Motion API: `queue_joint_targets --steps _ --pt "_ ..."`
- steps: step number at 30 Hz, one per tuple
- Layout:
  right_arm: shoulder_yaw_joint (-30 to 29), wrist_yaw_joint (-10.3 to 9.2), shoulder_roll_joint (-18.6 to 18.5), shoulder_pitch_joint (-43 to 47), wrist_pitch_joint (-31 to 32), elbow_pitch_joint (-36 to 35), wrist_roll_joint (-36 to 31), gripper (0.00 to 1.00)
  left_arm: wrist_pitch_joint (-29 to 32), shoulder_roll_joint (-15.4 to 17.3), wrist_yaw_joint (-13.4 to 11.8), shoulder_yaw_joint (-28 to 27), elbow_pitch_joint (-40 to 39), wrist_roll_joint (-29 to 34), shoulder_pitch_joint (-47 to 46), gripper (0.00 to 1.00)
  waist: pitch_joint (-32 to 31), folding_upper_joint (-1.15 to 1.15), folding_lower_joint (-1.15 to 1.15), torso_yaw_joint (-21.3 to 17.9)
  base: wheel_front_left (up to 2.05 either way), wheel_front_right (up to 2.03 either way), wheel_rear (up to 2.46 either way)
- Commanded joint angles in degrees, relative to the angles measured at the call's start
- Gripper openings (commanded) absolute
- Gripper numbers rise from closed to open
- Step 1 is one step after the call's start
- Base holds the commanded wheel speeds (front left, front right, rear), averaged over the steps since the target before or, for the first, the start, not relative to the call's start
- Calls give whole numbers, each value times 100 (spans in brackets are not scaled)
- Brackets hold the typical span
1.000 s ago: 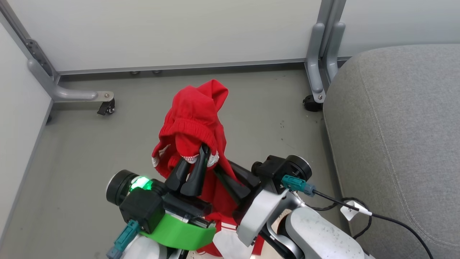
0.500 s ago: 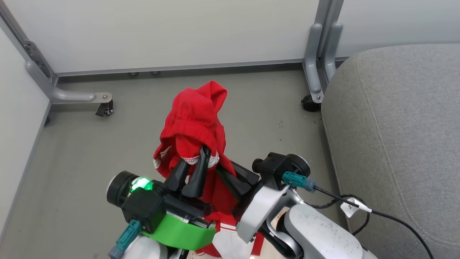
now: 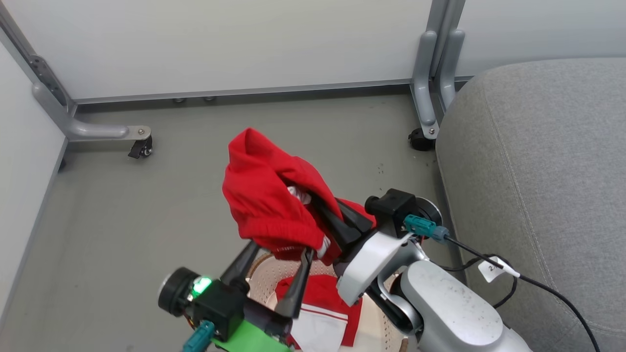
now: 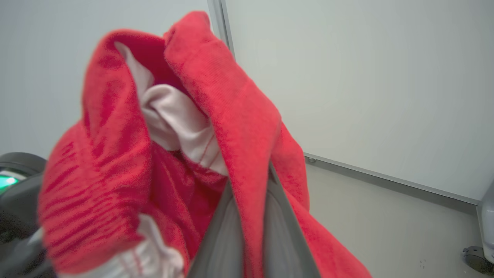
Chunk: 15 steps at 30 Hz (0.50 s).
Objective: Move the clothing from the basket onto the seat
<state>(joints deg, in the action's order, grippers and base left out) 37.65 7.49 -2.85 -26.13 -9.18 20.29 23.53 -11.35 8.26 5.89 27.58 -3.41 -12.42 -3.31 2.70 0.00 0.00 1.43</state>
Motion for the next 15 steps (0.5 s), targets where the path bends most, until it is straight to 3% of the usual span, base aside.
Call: queue_joint_targets --steps 1,15 --pt "-54 0 -7 -7 -42 46 11 0 51 63 20 56 42 47 156 100 -3 0 0 13 0 0 0" --pt "-496 0 -11 244 -110 297 -147 0 232 339 43 269 406 54 359 100 51 0 0 5 0 0 0"
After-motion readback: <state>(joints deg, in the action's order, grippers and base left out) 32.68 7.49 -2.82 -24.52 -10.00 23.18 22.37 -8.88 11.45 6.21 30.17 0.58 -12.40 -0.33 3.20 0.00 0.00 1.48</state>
